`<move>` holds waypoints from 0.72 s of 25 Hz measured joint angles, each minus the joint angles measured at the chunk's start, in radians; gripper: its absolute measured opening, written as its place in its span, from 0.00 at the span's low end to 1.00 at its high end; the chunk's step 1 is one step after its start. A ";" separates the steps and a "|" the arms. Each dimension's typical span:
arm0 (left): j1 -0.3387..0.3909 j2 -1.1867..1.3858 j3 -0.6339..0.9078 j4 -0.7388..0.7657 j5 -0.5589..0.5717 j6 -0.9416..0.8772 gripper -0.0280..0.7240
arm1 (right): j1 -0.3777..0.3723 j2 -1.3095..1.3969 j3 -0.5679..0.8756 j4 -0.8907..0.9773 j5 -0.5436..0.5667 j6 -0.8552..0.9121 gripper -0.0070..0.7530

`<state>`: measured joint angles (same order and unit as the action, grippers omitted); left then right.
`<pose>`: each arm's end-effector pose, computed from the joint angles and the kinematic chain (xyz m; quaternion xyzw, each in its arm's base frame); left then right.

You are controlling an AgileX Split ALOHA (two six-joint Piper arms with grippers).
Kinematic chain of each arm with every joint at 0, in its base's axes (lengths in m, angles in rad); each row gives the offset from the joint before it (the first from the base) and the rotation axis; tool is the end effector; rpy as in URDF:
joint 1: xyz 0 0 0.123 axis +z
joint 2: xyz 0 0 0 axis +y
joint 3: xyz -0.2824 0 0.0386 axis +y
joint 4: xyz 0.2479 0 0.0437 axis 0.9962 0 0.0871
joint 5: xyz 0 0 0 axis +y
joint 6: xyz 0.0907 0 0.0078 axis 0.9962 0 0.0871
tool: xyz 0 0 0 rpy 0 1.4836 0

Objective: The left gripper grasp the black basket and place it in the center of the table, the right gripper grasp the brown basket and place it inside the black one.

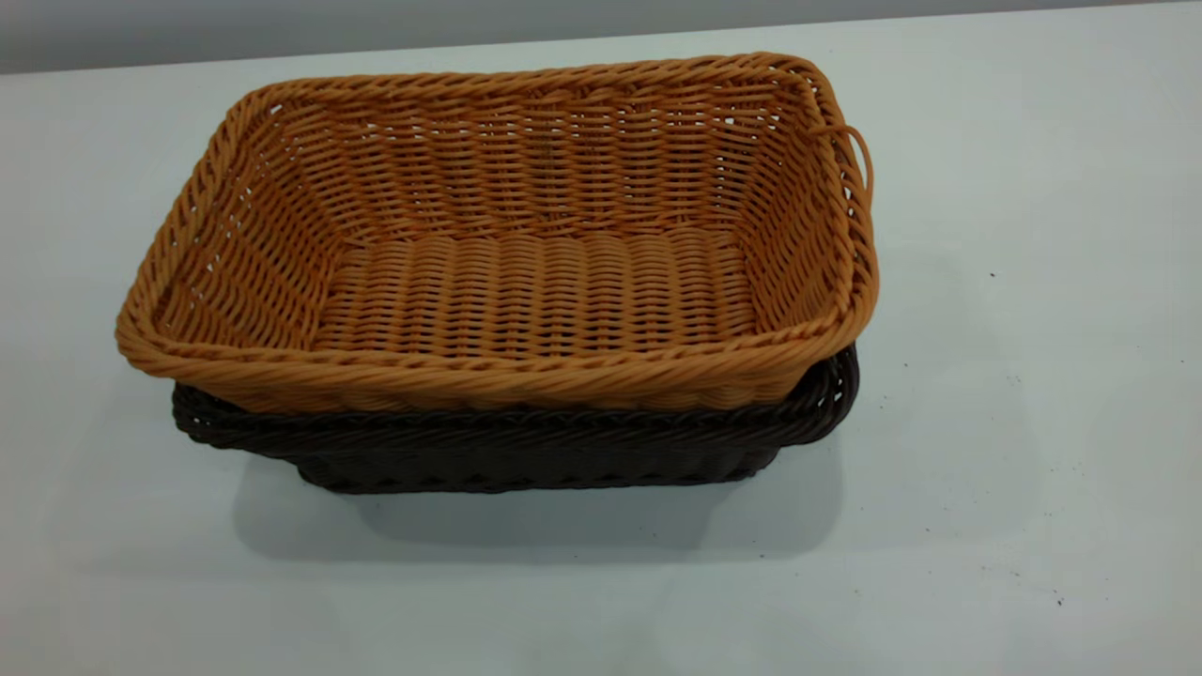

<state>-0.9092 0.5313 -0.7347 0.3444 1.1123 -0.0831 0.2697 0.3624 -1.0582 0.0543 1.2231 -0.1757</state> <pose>0.0651 -0.0387 0.3301 0.3812 0.8340 -0.0214 0.3983 -0.0069 0.0029 0.4128 -0.1921 0.8220 0.0516 0.5337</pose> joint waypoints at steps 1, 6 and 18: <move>0.000 0.000 0.000 -0.022 0.000 0.000 0.04 | 0.000 -0.025 0.040 0.025 0.000 0.000 0.01; 0.000 0.000 0.005 -0.094 0.003 0.000 0.04 | 0.000 -0.171 0.235 0.072 -0.069 0.024 0.01; 0.000 0.000 0.020 -0.139 0.055 0.004 0.04 | 0.000 -0.364 0.527 0.085 -0.152 0.098 0.01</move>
<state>-0.9092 0.5313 -0.7142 0.2055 1.1677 -0.0794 0.2697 -0.0019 -0.5311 0.1392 1.0713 -0.0780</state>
